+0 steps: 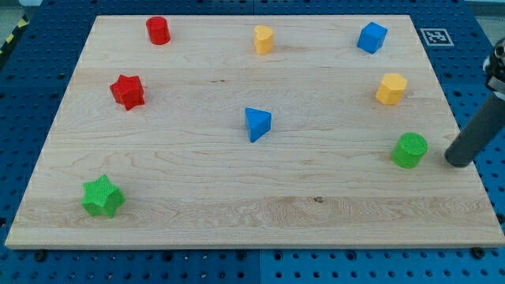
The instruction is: Push the green circle towards left
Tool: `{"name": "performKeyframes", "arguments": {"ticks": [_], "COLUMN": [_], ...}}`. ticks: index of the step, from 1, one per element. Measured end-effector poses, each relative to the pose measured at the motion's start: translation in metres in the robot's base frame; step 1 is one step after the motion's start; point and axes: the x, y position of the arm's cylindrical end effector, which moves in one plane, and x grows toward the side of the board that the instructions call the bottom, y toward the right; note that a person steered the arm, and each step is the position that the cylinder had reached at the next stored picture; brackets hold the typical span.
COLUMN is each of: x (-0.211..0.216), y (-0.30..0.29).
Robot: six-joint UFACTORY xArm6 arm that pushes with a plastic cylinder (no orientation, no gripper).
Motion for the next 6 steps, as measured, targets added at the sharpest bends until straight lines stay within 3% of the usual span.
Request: {"name": "performKeyframes", "arguments": {"ticks": [2,4,6], "x": [0.01,-0.013,-0.008], "y": [-0.116,-0.071,-0.148]}}
